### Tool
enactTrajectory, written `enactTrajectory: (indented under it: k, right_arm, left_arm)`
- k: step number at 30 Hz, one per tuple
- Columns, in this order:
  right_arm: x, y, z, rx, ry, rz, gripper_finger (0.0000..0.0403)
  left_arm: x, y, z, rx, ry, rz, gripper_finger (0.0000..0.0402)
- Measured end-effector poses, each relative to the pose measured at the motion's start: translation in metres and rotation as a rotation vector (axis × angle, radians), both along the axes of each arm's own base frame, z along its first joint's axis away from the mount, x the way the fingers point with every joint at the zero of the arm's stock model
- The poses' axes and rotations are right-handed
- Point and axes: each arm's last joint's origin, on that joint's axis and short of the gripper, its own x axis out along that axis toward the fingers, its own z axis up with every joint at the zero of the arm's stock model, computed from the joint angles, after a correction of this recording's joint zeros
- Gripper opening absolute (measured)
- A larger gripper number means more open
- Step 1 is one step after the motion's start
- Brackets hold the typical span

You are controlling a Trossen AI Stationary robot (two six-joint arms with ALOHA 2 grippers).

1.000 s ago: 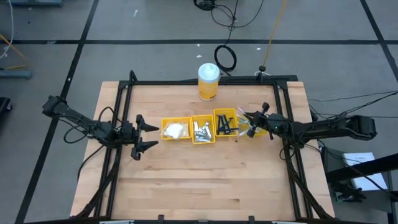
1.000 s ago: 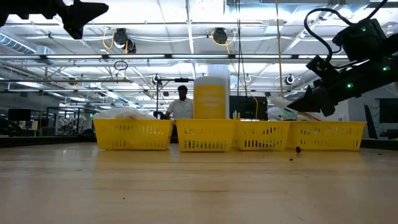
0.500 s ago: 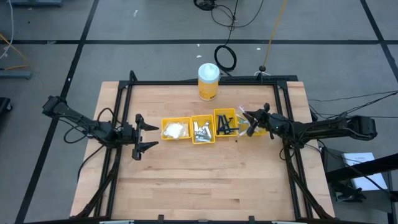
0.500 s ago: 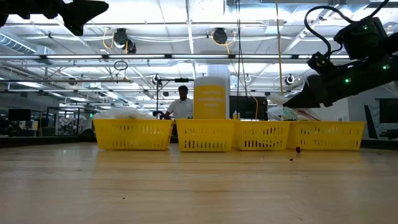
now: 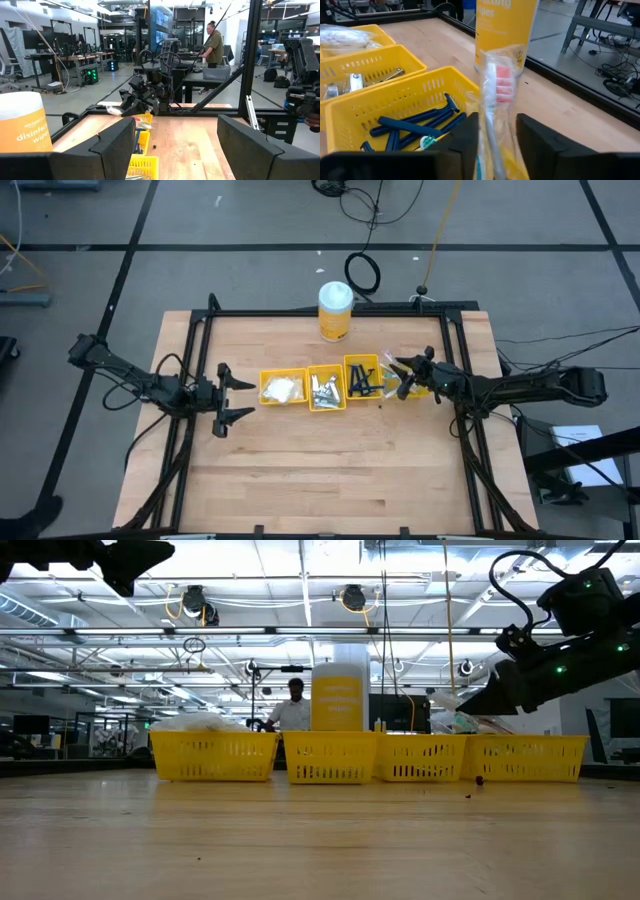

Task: Pick & Place Travel size toiletries
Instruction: Put the red toothbrush into the right yellow bin, then return to Home Position

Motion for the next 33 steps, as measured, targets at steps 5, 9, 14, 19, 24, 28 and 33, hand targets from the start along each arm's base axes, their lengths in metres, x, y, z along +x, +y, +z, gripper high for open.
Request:
enactTrajectory:
  k: [5, 9, 14, 19, 24, 28, 33]
  right_arm:
    - [-0.002, 0.0, 0.003, 0.002, -0.021, -0.002, 0.0189]
    - [-0.002, 0.002, 0.01, -0.004, -0.088, 0.042, 0.0249]
    - [-0.004, 0.007, 0.022, 0.0, -0.198, 0.121, 0.0308]
    - [-0.006, 0.013, 0.029, 0.003, -0.261, 0.217, 0.034]
    - [-0.007, 0.021, 0.042, 0.015, -0.394, 0.374, 0.0345]
    - [-0.012, 0.025, 0.057, 0.063, -0.568, 0.449, 0.0339]
    - [-0.017, 0.028, 0.065, 0.096, -0.646, 0.543, 0.0338]
  left_arm:
    - [0.0, 0.0, 0.0, 0.017, 0.0, 0.003, 0.0273]
    - [0.0, 0.0, 0.0, 0.014, 0.0, 0.002, 0.0273]
    - [0.0, 0.0, 0.0, 0.014, 0.0, 0.002, 0.0273]
    - [0.0, 0.0, 0.0, 0.017, 0.0, 0.002, 0.0273]
    - [0.0, 0.0, 0.0, 0.013, 0.0, 0.002, 0.0273]
    - [0.0, 0.0, 0.0, 0.014, -0.001, 0.002, 0.0273]
    - [0.0, 0.0, 0.001, 0.004, -0.009, 0.001, 0.0273]
